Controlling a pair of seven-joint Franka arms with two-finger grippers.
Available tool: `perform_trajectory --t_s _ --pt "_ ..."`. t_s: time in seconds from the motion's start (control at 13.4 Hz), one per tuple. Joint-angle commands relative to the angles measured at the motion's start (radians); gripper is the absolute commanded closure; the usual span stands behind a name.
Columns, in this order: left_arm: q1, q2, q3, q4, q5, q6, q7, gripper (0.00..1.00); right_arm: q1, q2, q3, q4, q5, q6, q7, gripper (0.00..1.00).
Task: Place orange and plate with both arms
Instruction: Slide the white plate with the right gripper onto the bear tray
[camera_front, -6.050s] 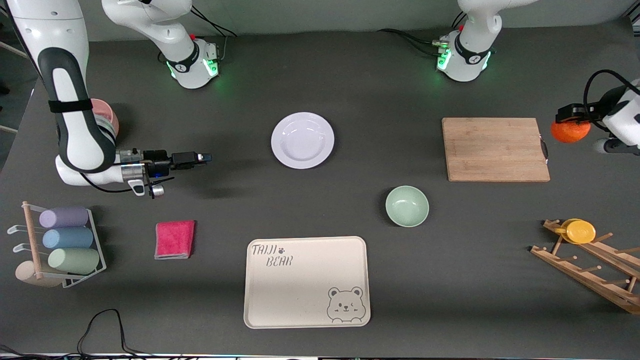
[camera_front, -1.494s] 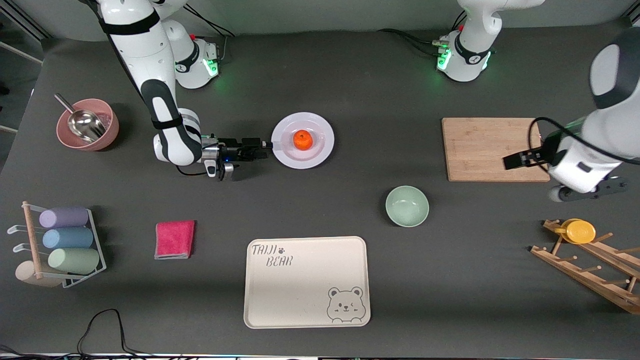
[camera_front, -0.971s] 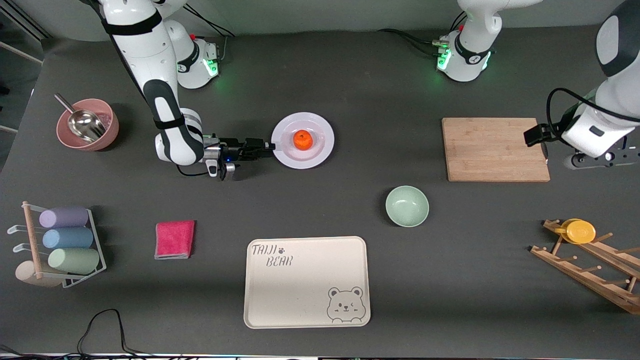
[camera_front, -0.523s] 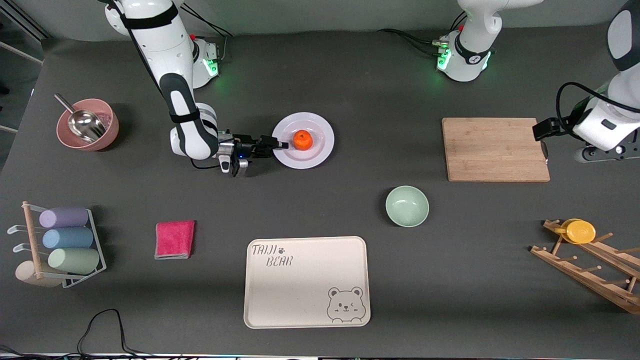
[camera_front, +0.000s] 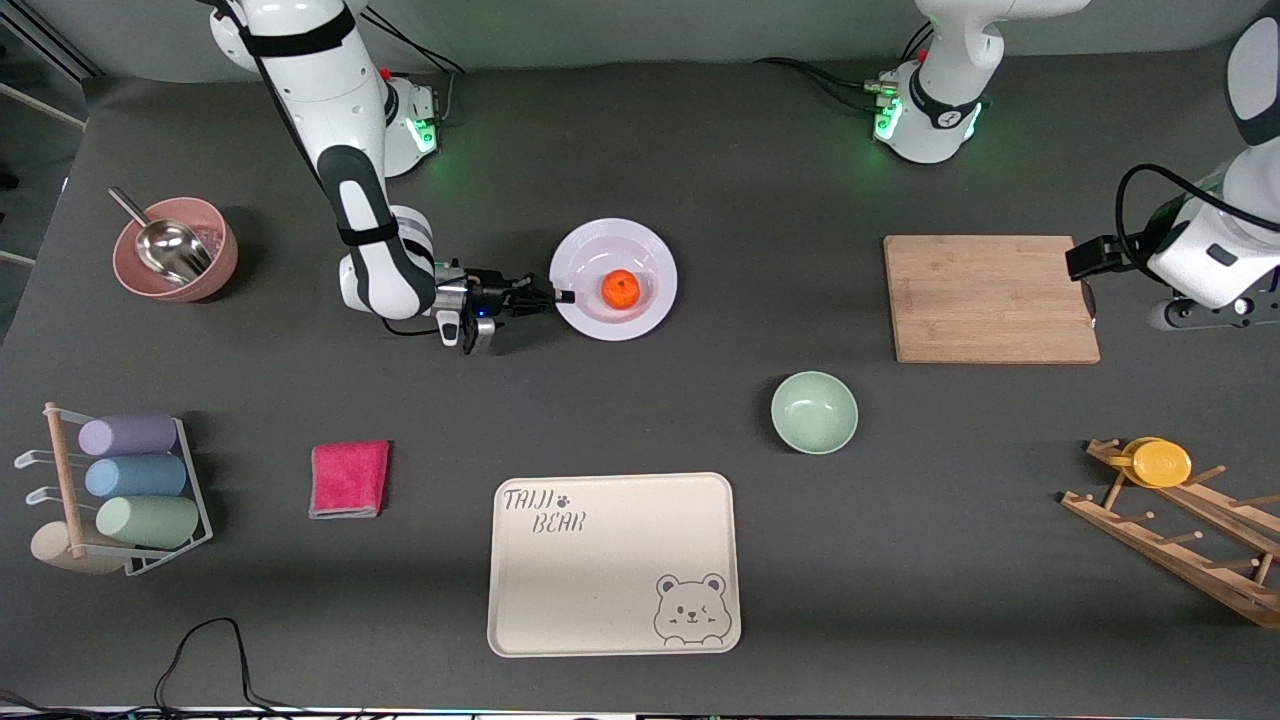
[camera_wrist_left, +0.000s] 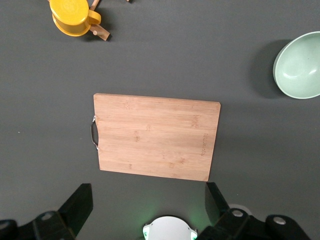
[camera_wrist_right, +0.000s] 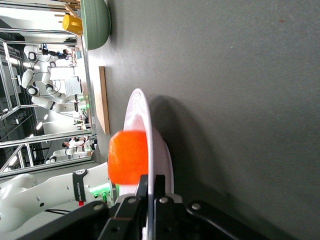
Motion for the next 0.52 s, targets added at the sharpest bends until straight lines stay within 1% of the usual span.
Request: perform_trajectory --t_s 0.0,0.45 --pt "-0.016 0.042 0.017 0.065 0.002 -0.042 0.018 0.00 0.003 -0.032 -0.001 -0.013 0.024 0.011 -0.009 1.00" --pt "-0.016 0.051 0.017 0.075 0.002 -0.033 0.016 0.00 0.003 -0.104 -0.009 -0.006 0.010 0.012 0.109 1.00"
